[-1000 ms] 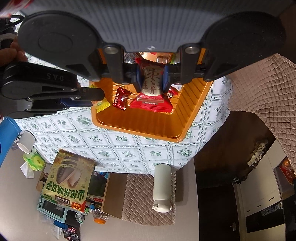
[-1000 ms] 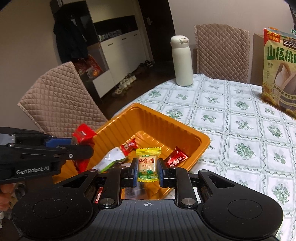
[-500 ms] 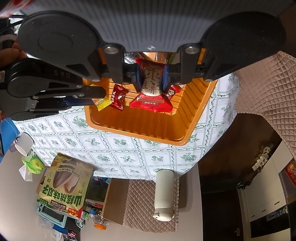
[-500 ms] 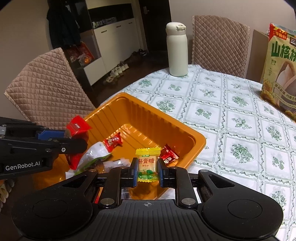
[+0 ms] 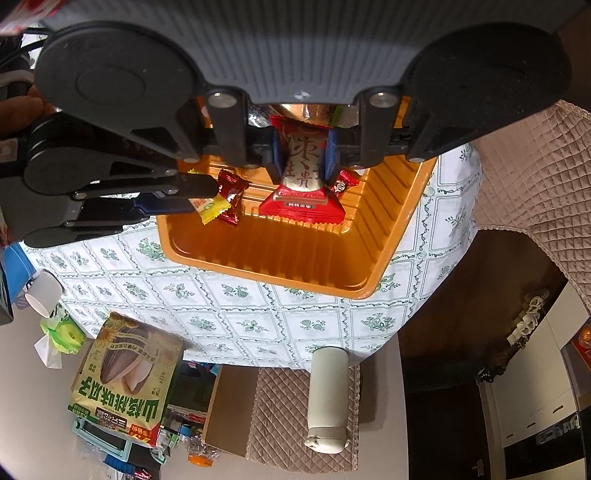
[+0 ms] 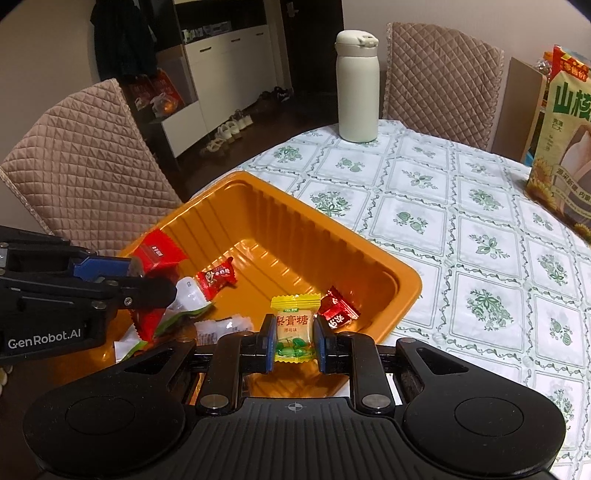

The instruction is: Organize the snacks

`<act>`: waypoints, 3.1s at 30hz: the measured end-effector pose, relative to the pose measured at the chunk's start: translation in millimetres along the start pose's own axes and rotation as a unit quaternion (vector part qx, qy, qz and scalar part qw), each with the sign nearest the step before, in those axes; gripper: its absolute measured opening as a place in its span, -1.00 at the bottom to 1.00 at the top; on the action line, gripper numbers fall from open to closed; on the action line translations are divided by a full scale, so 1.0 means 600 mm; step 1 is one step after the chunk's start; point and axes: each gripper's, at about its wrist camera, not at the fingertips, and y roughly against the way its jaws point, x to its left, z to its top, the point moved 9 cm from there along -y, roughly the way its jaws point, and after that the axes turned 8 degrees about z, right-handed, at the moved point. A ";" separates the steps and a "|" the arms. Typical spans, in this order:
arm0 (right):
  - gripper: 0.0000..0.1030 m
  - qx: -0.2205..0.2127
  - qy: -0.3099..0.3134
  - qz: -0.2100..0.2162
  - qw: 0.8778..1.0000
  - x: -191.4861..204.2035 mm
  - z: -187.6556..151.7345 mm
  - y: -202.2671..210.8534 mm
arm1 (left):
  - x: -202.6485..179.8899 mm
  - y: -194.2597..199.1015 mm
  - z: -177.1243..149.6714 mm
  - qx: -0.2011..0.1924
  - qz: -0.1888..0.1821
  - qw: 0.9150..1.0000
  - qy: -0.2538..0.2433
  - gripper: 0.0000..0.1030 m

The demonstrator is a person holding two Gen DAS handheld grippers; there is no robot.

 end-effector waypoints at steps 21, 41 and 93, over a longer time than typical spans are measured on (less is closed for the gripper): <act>-0.57 -0.016 -0.024 -0.005 1.000 -0.004 0.020 -0.013 | 0.013 -0.023 0.011 0.004 -0.008 1.000 -0.006 -0.61; -0.56 -0.061 -0.084 -0.047 0.993 -0.050 0.021 0.044 | -0.029 -0.082 0.051 0.002 -0.039 0.998 -0.051 -0.60; 0.66 -0.052 -0.117 -0.030 0.991 -0.003 -0.263 0.377 | -0.216 0.266 -0.211 0.006 -0.001 1.000 0.027 0.38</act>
